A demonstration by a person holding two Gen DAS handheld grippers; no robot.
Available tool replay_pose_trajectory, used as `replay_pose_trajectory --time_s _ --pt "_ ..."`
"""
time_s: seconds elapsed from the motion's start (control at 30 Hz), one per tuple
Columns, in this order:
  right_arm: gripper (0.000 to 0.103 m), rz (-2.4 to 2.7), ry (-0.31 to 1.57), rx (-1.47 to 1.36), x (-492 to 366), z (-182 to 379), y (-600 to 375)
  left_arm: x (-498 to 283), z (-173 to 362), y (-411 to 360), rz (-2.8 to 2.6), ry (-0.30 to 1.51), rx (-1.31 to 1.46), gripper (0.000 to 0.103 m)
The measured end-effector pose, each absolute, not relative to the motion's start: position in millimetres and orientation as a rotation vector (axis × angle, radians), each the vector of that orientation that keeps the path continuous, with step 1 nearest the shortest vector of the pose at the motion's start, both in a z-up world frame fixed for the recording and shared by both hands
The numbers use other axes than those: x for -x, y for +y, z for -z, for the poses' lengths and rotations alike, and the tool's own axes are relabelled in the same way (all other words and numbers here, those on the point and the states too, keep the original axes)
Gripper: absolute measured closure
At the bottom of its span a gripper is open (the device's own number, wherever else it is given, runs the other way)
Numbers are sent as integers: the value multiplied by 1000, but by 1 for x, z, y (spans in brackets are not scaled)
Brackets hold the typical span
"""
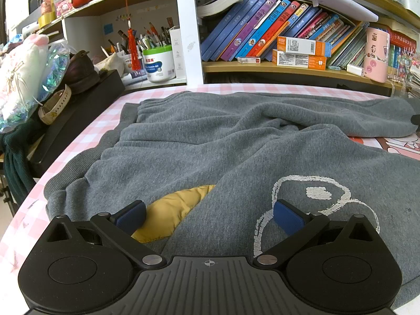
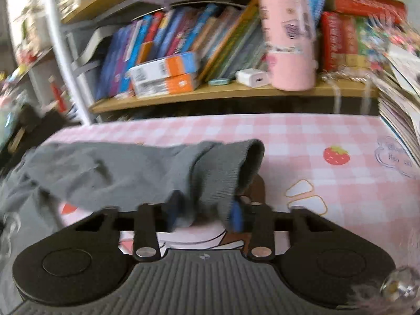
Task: Fold clothes
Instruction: 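Lay the sleeve across the sweatshirt body and open the right tool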
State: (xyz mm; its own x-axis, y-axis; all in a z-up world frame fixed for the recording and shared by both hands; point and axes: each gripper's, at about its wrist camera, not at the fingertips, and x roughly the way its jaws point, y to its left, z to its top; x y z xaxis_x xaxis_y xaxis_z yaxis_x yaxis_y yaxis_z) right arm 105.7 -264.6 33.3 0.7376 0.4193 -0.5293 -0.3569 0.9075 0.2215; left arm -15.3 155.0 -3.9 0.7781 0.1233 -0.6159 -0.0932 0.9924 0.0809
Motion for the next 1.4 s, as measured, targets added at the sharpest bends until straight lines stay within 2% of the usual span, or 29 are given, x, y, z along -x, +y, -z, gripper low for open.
replay_pose_trajectory --time_s 0.07,0.1,0.2,0.23,0.27,0.37,0.5,0.57,0.6,0.63,0.67,0.73,0.8,0.87,1.03,1.13,1.2,1.27,1.37,1.4 --pt "92 -509 573 -168 -100 -44 -267 15 4 155 -117 669 -46 0" --pt "96 -608 545 -309 -99 -49 -277 15 4 155 -117 670 -46 0" --pt "96 -818 423 -796 -104 -55 -318 15 4 155 -117 670 -46 0" --pt "96 -763 417 -835 -105 -55 -325 15 4 155 -117 670 -46 0" --pt "96 -667 430 -824 -107 -53 -330 15 4 155 -118 670 -46 0" --pt "96 -264 587 -560 -119 -38 -324 15 4 155 -117 671 -46 0" --pt "95 -199 640 -494 -128 -23 -321 15 4 155 -118 670 -46 0" --pt "90 -204 637 -478 -127 -23 -319 15 4 155 -118 671 -46 0" --pt "78 -204 644 -467 -127 -22 -317 15 4 155 -118 671 -46 0" --pt "71 -206 654 -455 -128 -21 -315 15 4 154 -118 671 -46 0" --pt "68 -208 663 -444 -129 -20 -313 15 4 154 -118 671 -46 0" --pt "73 -247 664 -454 -129 -20 -311 15 4 154 -118 671 -46 0" --pt "91 -356 626 -535 -125 -25 -314 15 4 154 -118 671 -46 0" --pt "93 -466 585 -614 -121 -30 -316 15 4 154 -118 671 -46 0" --pt "93 -337 475 -583 -110 -48 -323 15 4 154 -119 671 -45 0" --pt "95 -45 555 -272 -118 -31 -307 15 4 154 -119 671 -46 0" --pt "95 -26 610 -256 -124 -21 -308 15 4 155 -118 671 -46 0" --pt "93 -21 602 -252 -123 -21 -308 15 3 155 -118 672 -46 0" --pt "84 -24 526 -211 -112 -33 -302 15 3 155 -118 672 -46 0" --pt "84 -52 504 -205 -109 -37 -299 15 3 155 -118 672 -46 0"
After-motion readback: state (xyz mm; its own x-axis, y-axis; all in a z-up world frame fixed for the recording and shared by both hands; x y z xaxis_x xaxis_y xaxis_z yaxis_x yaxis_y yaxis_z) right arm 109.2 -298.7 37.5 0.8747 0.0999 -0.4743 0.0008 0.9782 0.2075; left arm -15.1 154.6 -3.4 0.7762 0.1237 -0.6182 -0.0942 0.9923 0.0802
